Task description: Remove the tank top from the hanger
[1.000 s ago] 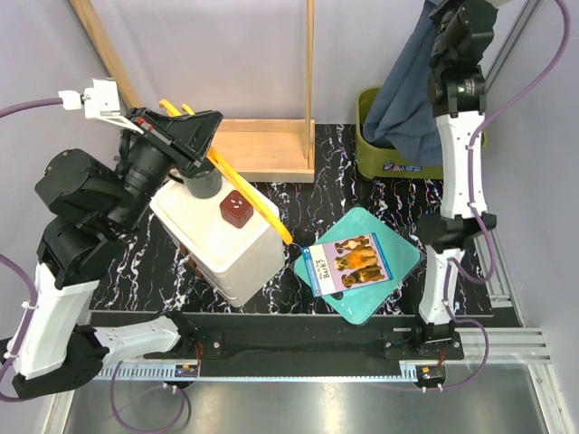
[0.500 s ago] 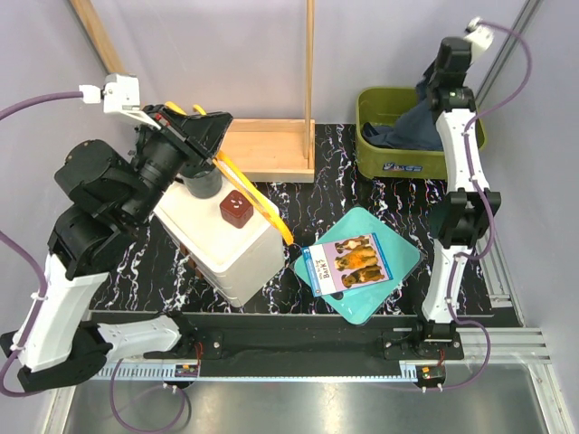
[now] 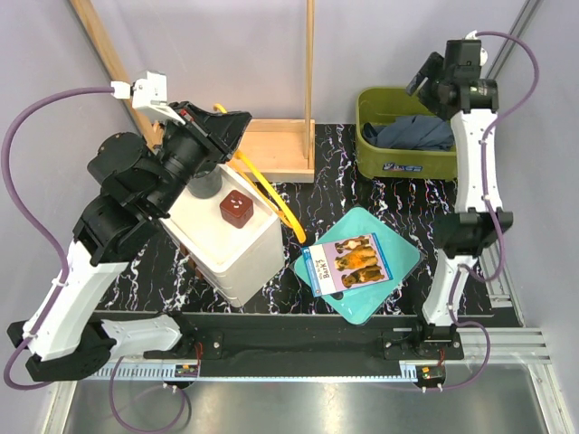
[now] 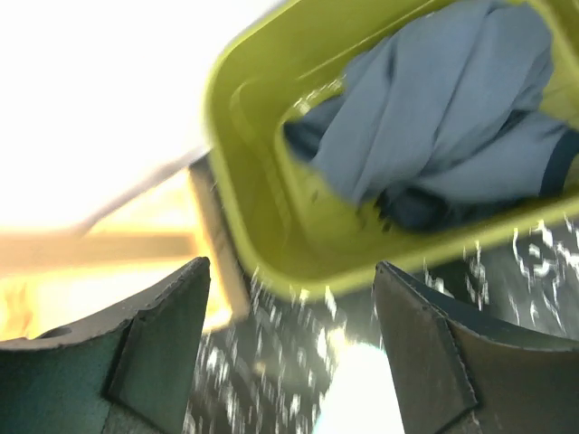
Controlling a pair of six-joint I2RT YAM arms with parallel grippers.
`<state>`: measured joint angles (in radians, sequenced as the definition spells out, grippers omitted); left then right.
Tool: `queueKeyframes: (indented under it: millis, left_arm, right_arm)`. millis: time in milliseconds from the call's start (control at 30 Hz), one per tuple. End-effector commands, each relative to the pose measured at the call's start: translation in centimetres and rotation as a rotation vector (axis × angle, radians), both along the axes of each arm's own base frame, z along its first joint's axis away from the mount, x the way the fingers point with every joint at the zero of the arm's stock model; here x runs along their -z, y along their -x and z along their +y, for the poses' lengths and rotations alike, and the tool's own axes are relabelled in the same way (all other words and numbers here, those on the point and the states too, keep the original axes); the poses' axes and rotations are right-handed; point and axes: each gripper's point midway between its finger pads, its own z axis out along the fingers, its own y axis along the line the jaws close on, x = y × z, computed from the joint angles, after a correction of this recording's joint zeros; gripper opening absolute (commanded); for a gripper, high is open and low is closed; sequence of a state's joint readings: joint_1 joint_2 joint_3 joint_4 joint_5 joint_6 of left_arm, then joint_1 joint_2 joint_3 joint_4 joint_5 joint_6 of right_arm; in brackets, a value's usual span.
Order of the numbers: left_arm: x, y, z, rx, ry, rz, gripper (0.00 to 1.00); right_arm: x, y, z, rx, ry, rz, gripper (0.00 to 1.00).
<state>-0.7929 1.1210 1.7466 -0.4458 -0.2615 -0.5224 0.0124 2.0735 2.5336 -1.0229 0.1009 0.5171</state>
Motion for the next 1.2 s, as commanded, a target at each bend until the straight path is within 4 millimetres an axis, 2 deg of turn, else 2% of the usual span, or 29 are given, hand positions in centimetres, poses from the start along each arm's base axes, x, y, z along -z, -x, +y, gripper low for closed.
queueKeyframes:
  millis: [0,33,67,100,133,167,200,233,267,300,367,400,467,567,667,767,867,1033,1167]
  left_arm:
    - [-4.1,1.1,0.0,0.042,0.123,-0.104,0.0]
    - [-4.2,1.1,-0.2,0.049,0.129,-0.105,0.0]
    - [-4.3,1.1,-0.4,0.061,0.135,-0.111,0.0]
    - [-4.4,1.2,-0.5,0.066,0.148,-0.112,0.0]
    - [-4.4,1.1,-0.5,0.068,0.153,-0.111,0.0]
    - [-4.4,1.2,-0.7,0.077,0.162,-0.111,0.0]
    - [-4.4,1.2,-0.8,0.085,0.178,-0.103,0.0]
    - [-4.5,1.3,-1.0,0.093,0.192,-0.103,0.0]
    - [-4.4,1.4,-1.2,0.11,0.196,-0.1,0.0]
    - [-4.5,1.5,-1.4,0.122,0.208,-0.097,0.0]
    - [-4.5,1.6,-1.9,0.143,0.217,-0.094,0.0]
    - [-4.5,1.6,-2.0,0.15,0.224,-0.091,0.0]
    - [-4.7,1.8,-2.4,0.177,0.232,-0.096,0.0]
    - [-5.2,2.0,-3.0,0.207,0.219,-0.112,0.0]
    - [-5.5,2.1,-3.7,0.231,0.204,-0.129,0.0]
    - [-5.6,1.8,-4.7,0.264,0.204,-0.123,0.0]
    - [-5.0,1.8,-6.3,0.326,0.226,-0.079,0.0]
    - [-4.4,1.4,-8.4,0.397,0.248,-0.038,0.0]
    - [-4.2,1.0,-9.2,0.414,0.252,-0.022,0.0]
  right_arm:
    - [-3.7,8.9,5.4,-0.205,0.011,0.042,0.8]
    - [-3.8,10.3,7.7,-0.272,0.023,0.043,0.81]
    - [-3.7,11.6,9.1,-0.322,0.038,0.043,0.82]
    - [-2.9,14.2,9.8,-0.354,0.04,0.067,0.82]
    - [-3.3,15.6,12.3,-0.436,0.014,0.03,0.82]
    - [-3.3,17.0,13.6,-0.482,-0.03,0.015,0.82]
    - [-2.3,19.8,13.9,-0.512,-0.056,0.015,0.82]
    - [-3.1,20.5,14.7,-0.549,-0.08,-0.046,0.82]
    - [-3.0,21.9,15.5,-0.591,-0.096,-0.058,0.82]
    - [-3.1,23.9,15.8,-0.641,-0.121,-0.07,0.82]
    - [-3.3,25.8,16.3,-0.713,-0.14,-0.073,0.82]
    - [-3.8,27.6,17.0,-0.783,-0.181,-0.08,0.82]
    - [-4.5,29.5,17.8,-0.854,-0.241,-0.085,0.83]
    - [-7.0,34.1,20.4,-1.089,-0.412,-0.094,0.83]
    - [-9.2,37.1,21.2,-1.245,-0.499,-0.133,0.8]
    - [-10.9,39.2,21.1,-1.335,-0.501,-0.197,0.8]
    - [-12.6,40.4,21.3,-1.404,-0.537,-0.214,0.8]
    - [-13.8,40.3,21.8,-1.442,-0.599,-0.195,0.78]
    - [-13.8,41.2,21.9,-1.51,-0.639,-0.167,0.78]
